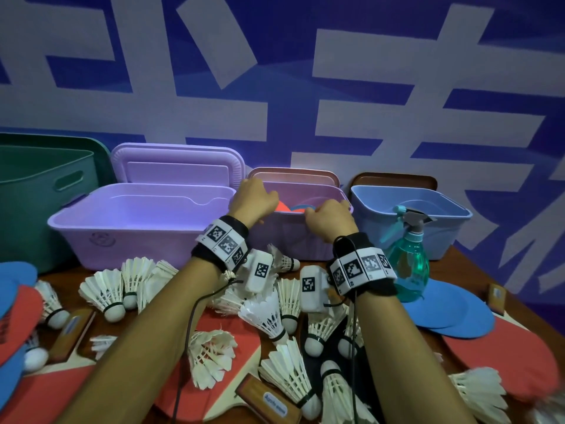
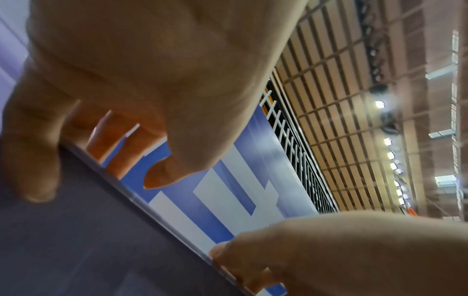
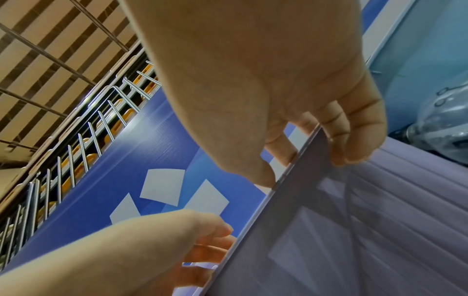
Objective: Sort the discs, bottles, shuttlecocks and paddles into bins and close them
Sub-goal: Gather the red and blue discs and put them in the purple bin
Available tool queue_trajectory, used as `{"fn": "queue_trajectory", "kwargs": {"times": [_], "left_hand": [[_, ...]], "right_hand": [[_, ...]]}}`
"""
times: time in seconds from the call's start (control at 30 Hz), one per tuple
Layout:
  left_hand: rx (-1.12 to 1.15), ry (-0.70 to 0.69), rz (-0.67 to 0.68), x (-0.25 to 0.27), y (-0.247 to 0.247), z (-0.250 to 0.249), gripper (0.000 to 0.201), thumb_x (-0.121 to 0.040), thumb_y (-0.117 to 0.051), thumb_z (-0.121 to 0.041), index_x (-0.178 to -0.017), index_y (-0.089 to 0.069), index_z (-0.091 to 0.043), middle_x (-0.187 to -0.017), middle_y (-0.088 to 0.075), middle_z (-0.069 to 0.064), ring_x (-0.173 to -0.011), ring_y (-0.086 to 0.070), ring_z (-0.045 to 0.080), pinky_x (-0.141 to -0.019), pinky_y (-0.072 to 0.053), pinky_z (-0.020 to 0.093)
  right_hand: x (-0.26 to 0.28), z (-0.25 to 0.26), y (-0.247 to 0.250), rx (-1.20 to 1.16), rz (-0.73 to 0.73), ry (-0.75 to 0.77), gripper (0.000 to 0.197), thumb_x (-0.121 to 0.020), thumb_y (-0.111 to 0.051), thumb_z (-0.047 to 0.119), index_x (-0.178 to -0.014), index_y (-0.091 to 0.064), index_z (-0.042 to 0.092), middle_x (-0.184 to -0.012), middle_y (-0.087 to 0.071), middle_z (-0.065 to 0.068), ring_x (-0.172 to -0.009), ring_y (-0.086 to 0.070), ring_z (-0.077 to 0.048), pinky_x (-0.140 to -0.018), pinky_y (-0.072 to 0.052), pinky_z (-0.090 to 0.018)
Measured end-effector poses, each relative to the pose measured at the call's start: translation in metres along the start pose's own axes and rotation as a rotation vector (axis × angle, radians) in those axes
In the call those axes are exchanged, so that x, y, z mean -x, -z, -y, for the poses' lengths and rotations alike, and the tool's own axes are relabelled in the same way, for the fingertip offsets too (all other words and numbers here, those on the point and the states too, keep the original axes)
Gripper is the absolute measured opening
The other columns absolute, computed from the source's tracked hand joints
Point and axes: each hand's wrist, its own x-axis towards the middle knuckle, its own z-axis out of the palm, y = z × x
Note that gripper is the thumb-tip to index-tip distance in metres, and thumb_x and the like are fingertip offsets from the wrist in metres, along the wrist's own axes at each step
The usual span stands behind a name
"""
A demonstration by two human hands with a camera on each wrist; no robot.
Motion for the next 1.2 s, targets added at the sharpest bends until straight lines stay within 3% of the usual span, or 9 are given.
{"fn": "queue_trajectory", "kwargs": {"times": [0.1,0.2,0.3,0.43,0.53,0.63,0.77,1.0,1.2], "left_hand": [[-0.216,-0.058,-0.021,0.002,0.002,0.002,0.026,-0.087,-0.052,-0.026,-0.088,-0.058,0.0,-0.104,-0.066,0.026,-0.084,-0.059,0.041,-0.067,-0.046,0.038],[-0.341,-0.032,0.083,0.003,0.0,0.002,0.033,-0.092,-0.05,-0.036,-0.097,-0.065,-0.007,-0.118,-0.065,0.021,-0.104,-0.06,0.039,-0.078,-0.045,0.037],[-0.446,0.019,0.238,0.004,-0.005,0.001,0.062,-0.1,-0.034,-0.057,-0.136,-0.056,-0.012,-0.149,-0.051,0.014,-0.137,-0.046,0.034,-0.111,-0.034,0.045],[-0.502,0.02,0.293,0.002,-0.011,0.001,0.078,-0.099,-0.017,-0.069,-0.149,-0.045,-0.017,-0.158,-0.041,0.008,-0.148,-0.032,0.03,-0.119,-0.013,0.053],[-0.496,0.007,0.285,0.003,-0.01,0.003,0.079,-0.098,-0.017,-0.069,-0.147,-0.049,-0.016,-0.156,-0.044,0.009,-0.146,-0.034,0.03,-0.119,-0.011,0.055],[-0.489,-0.008,0.275,0.005,-0.007,0.001,0.072,-0.099,-0.025,-0.066,-0.138,-0.055,-0.014,-0.149,-0.051,0.011,-0.14,-0.042,0.033,-0.116,-0.023,0.052],[-0.463,-0.11,0.128,0.012,0.007,-0.011,0.039,-0.097,-0.045,-0.052,-0.089,-0.055,-0.015,-0.12,-0.065,0.015,-0.114,-0.059,0.037,-0.09,-0.045,0.041],[-0.399,-0.2,-0.075,0.042,0.066,-0.049,0.037,-0.097,-0.046,-0.046,-0.082,-0.051,-0.012,-0.095,-0.065,0.016,-0.09,-0.059,0.039,-0.07,-0.041,0.037],[-0.414,-0.231,-0.124,0.089,0.153,-0.041,0.048,-0.096,-0.047,-0.049,-0.088,-0.068,-0.007,-0.089,-0.07,0.014,-0.09,-0.064,0.036,-0.079,-0.052,0.039]], "right_hand": [[0.002,0.001,0.003,0.023,0.014,-0.013,0.053,-0.096,-0.042,0.038,-0.126,-0.058,-0.004,-0.148,-0.039,-0.027,-0.131,-0.041,-0.041,-0.108,-0.034,-0.04],[0.009,0.004,0.005,0.037,0.023,-0.039,0.054,-0.099,-0.042,0.037,-0.135,-0.05,-0.002,-0.158,-0.016,-0.028,-0.139,-0.034,-0.042,-0.112,-0.032,-0.041],[0.01,0.004,0.003,0.004,0.034,-0.046,0.061,-0.095,-0.038,0.049,-0.128,-0.057,0.001,-0.139,-0.049,-0.027,-0.118,-0.058,-0.041,-0.102,-0.048,-0.046],[0.009,0.0,0.007,-0.025,-0.028,-0.026,0.062,-0.088,-0.042,0.056,-0.118,-0.063,0.006,-0.111,-0.069,-0.017,-0.093,-0.07,-0.037,-0.088,-0.057,-0.047],[0.007,-0.002,0.009,-0.056,-0.013,-0.026,0.067,-0.079,-0.04,0.058,-0.113,-0.065,0.006,-0.108,-0.07,-0.018,-0.089,-0.071,-0.036,-0.085,-0.058,-0.047],[0.015,0.005,0.015,-0.073,0.028,0.003,0.06,-0.079,-0.046,0.053,-0.113,-0.064,0.006,-0.11,-0.069,-0.019,-0.093,-0.07,-0.037,-0.084,-0.059,-0.049],[0.03,0.025,0.034,-0.035,-0.051,0.094,0.05,-0.093,-0.051,0.045,-0.12,-0.061,0.004,-0.116,-0.067,-0.018,-0.102,-0.066,-0.035,-0.09,-0.055,-0.045],[0.068,0.055,0.073,-0.019,-0.163,0.278,0.04,-0.094,-0.051,0.044,-0.105,-0.066,0.009,-0.106,-0.068,-0.012,-0.103,-0.061,-0.033,-0.089,-0.051,-0.041],[0.119,0.089,0.089,-0.058,-0.219,0.478,0.041,-0.094,-0.051,0.05,-0.111,-0.067,0.016,-0.109,-0.07,-0.005,-0.104,-0.063,-0.028,-0.089,-0.052,-0.041]]}}
